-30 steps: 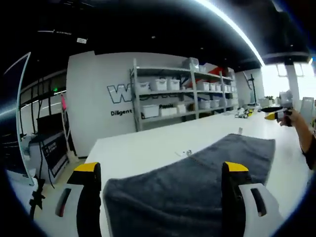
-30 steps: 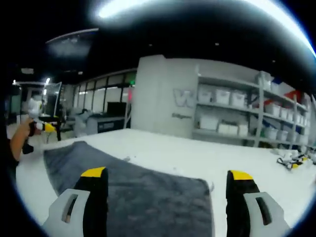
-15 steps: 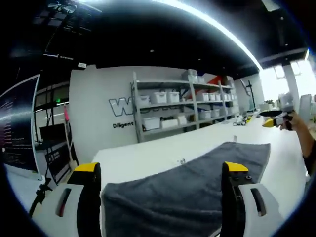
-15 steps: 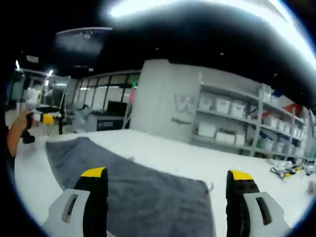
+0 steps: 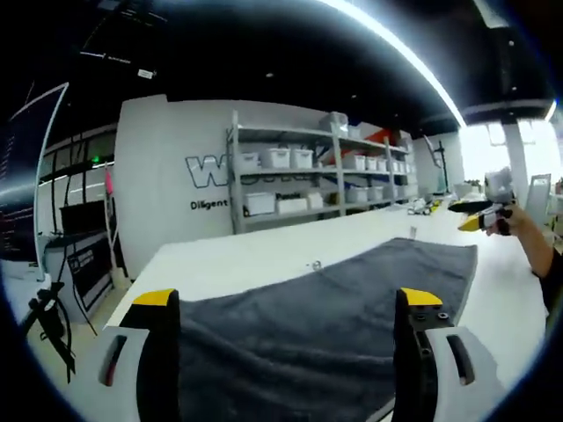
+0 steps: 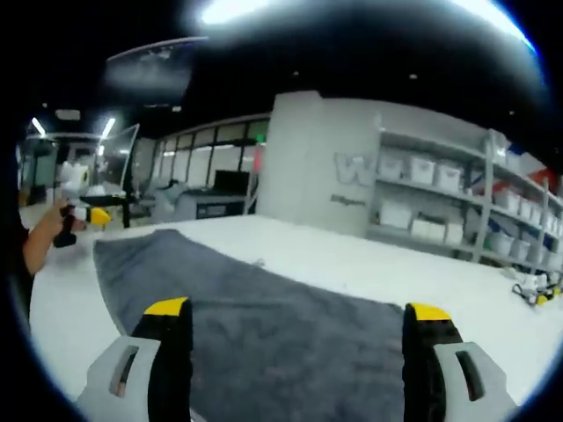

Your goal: Open the folded towel by lifting each exposed corner and separating the folded layers until the towel lies flat within the target outline without major curled edges

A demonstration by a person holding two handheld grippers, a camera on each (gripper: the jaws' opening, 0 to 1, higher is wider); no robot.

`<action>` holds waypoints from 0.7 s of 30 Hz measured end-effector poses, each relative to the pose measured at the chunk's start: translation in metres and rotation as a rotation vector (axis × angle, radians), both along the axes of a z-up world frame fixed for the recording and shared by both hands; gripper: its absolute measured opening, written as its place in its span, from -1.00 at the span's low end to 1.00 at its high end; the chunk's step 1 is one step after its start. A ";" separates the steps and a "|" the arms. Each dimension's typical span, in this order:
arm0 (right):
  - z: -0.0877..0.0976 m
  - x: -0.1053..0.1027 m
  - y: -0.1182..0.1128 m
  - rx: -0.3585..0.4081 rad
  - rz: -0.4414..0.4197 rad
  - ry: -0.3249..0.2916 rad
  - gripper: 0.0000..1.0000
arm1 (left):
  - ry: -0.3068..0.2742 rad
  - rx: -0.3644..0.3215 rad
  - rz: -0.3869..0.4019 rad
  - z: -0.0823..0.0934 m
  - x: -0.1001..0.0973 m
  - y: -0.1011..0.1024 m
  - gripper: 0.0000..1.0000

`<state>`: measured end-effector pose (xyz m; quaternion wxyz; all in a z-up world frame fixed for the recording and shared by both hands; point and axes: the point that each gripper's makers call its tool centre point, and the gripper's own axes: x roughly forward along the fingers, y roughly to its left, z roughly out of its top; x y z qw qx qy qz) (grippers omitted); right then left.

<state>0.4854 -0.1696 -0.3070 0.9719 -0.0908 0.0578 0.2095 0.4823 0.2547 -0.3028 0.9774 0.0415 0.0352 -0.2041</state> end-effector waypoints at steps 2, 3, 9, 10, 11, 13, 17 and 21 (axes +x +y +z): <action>0.000 0.000 -0.005 0.019 0.000 0.001 1.00 | 0.017 -0.008 0.007 -0.005 0.002 0.005 0.99; 0.001 -0.001 -0.008 0.032 -0.002 -0.001 1.00 | 0.014 -0.016 0.013 -0.004 0.002 0.007 0.99; -0.008 0.002 -0.019 0.056 -0.021 0.019 1.00 | 0.011 -0.060 0.007 -0.002 0.002 0.008 0.98; -0.010 0.002 -0.020 0.041 -0.027 0.026 1.00 | 0.010 -0.061 0.006 -0.003 0.003 0.007 0.97; -0.011 0.001 -0.020 0.027 -0.030 0.026 1.00 | 0.019 -0.059 0.006 -0.005 0.003 0.005 0.95; -0.010 0.000 -0.016 0.012 -0.022 0.020 1.00 | 0.031 -0.013 0.009 -0.011 0.002 0.004 0.94; -0.012 0.001 -0.011 0.012 -0.005 0.020 1.00 | 0.044 -0.024 -0.009 -0.013 0.002 0.000 0.96; -0.021 0.003 -0.014 -0.002 -0.010 0.047 1.00 | 0.039 -0.014 -0.006 -0.014 0.002 0.001 0.99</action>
